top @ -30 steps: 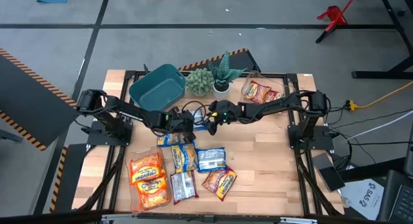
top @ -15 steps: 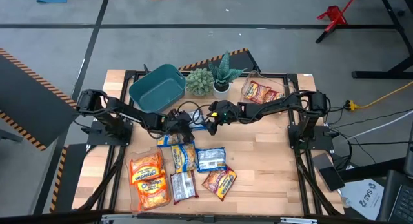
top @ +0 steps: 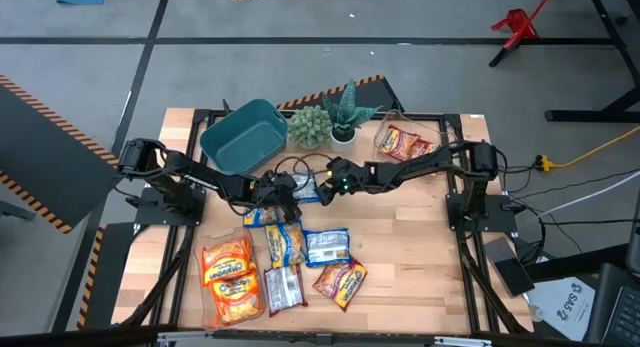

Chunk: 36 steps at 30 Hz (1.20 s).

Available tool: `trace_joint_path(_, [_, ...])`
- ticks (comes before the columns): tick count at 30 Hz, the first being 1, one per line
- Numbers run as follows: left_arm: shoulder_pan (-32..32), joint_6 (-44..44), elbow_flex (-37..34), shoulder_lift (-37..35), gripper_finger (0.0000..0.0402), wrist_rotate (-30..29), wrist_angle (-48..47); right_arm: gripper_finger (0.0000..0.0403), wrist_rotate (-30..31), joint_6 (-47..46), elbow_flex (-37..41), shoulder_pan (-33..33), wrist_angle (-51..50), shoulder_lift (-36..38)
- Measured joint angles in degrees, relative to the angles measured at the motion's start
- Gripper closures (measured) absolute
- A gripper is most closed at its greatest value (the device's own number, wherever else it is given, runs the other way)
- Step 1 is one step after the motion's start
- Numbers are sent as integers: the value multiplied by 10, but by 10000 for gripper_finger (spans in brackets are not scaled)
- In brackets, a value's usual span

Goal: Sort Maruchan noodles
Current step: Put the blue noodle pack into the green bin

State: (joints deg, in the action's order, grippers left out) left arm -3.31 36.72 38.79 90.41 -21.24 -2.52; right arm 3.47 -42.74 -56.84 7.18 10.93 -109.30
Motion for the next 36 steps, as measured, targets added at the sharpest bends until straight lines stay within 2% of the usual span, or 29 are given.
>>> trace_joint_path(8, [-2, 18, 0, 0, 219, 10, -4, 109, -12, -47, 0, 0, 65, -50])
trace_joint_path(17, [-2, 23, 0, 1, 219, 21, -5, 109, -49, -48, 0, 0, 95, -54])
trace_joint_path(30, [-2, 23, -1, 1, 219, 25, -7, 109, -51, -52, 0, 3, 133, -55])
trace_joint_path(36, [-2, 31, -1, 1, 219, 24, -6, 109, -60, -78, -1, -1, 194, -94])
